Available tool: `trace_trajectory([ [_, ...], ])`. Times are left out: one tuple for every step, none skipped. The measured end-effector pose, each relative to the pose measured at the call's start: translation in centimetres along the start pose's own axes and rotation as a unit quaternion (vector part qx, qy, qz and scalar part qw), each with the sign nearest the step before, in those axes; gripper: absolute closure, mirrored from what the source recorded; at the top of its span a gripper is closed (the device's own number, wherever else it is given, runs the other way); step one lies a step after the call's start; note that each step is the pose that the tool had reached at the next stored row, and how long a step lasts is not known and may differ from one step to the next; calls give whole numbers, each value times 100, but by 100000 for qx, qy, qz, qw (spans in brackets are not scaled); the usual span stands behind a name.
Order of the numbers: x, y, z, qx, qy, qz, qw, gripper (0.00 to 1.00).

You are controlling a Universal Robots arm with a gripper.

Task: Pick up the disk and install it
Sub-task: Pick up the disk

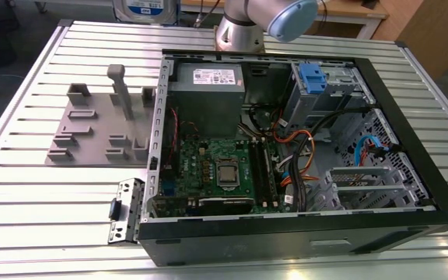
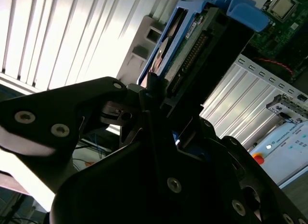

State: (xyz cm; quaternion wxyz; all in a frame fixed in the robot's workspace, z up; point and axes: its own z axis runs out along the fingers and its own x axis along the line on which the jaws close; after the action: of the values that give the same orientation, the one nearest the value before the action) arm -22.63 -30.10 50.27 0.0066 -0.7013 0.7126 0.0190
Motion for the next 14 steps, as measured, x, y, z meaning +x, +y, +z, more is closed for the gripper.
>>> trace_trajectory([
  [10, -9, 0, 4, -3, -2, 100000, 64],
  [20, -18, 0, 3, -2, 0, 100000, 64],
  [29, -27, -1, 1, 0, 2, 100000, 64],
  [38, -39, -1, -6, 2, 3, 100000, 64],
  [47, -50, -2, -7, 4, 2, 100000, 64],
  [56, -61, -2, -7, 1, 0, 100000, 64],
  [64, -75, -1, -8, 2, -4, 100000, 64],
  [72, -91, -1, -9, 1, 0, 100000, 64],
  [78, -108, -1, -14, 1, 0, 100000, 64],
  [85, -128, -1, -22, 5, 0, 100000, 64],
  [91, -146, -1, -28, 4, 4, 100000, 64],
  [97, -166, -1, -33, 3, 5, 100000, 64],
  [102, -188, -1, -40, 2, 3, 100000, 64],
  [108, -213, -1, -48, 0, -1, 100000, 64],
])
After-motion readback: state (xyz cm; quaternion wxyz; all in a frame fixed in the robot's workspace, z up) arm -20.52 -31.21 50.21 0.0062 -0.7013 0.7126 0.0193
